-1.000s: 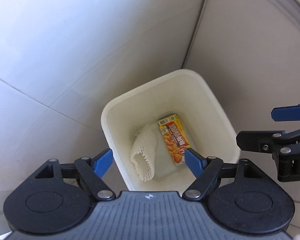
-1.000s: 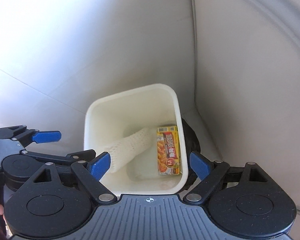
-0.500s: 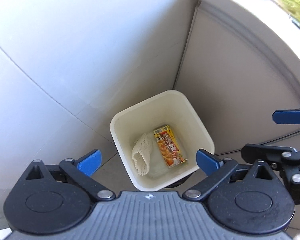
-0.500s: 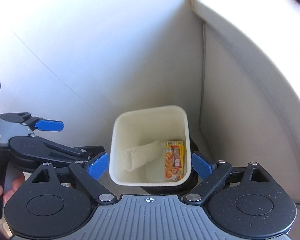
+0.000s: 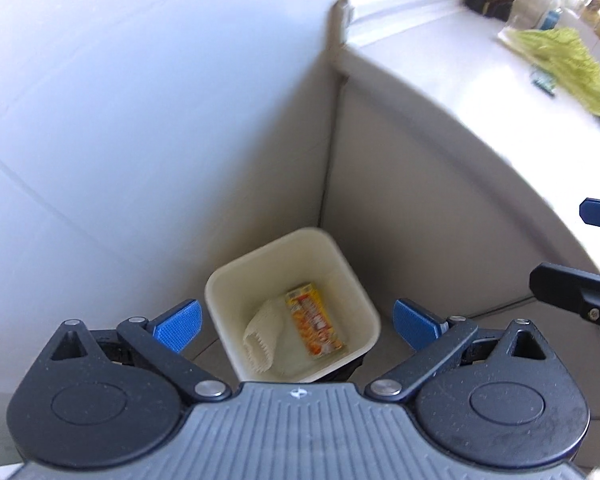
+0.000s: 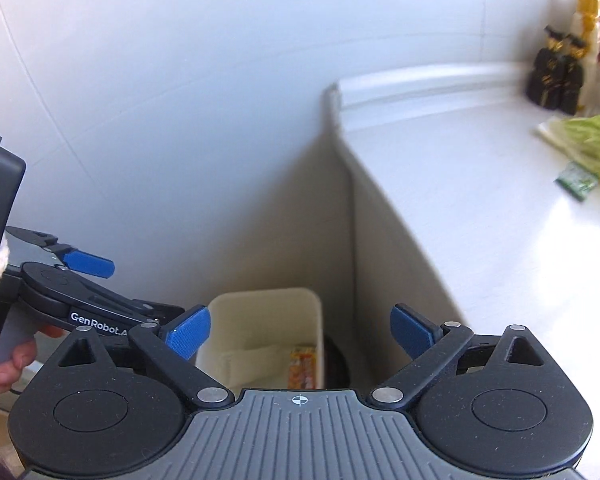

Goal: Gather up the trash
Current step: 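Raise both tools back up to the counter toward the cabbage leaf and blue cup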

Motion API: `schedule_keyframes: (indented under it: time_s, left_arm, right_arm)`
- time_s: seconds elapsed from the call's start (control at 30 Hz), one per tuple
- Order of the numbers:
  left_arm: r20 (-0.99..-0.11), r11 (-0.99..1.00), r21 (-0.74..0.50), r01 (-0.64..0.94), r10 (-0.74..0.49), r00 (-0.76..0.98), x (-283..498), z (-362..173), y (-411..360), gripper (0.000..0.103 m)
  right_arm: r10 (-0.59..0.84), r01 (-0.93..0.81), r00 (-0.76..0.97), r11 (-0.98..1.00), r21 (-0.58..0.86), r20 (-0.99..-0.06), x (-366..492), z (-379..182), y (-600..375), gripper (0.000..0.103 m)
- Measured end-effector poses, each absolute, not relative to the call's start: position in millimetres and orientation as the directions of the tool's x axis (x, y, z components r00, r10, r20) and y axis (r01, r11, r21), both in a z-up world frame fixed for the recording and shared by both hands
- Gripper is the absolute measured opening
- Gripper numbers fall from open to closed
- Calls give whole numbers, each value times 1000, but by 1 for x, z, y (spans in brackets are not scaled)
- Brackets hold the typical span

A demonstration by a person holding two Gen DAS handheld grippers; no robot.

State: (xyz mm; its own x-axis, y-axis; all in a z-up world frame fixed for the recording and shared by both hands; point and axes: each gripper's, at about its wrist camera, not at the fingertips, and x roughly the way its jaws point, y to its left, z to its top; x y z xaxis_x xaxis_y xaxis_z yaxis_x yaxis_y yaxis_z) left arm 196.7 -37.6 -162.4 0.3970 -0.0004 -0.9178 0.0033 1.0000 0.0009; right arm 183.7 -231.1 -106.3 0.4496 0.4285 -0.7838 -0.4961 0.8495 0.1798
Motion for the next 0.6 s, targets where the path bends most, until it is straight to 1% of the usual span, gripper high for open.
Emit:
schedule_keyframes:
  time_s: [0.17, 0.23, 0.4, 0.6]
  left_arm:
    - [-901, 999, -7, 39, -23, 433, 211, -151, -67, 102]
    - [-895, 998, -15, 57, -39, 444, 217, -140, -81, 102]
    - [-877, 994, -30, 104, -76, 474, 236, -133, -115, 102]
    - [-847, 984, -43, 175, -129, 516, 268, -137, -161, 102]
  right_arm:
    - [396, -469, 522, 873, 134, -756, 193, -83, -270, 99]
    - [381, -455, 548, 883, 116, -745, 200, -80, -284, 99]
    - [339, -407, 618, 910, 81, -709, 219, -67, -325, 102]
    - [269, -319, 667, 946, 59, -695, 248, -73, -375, 102]
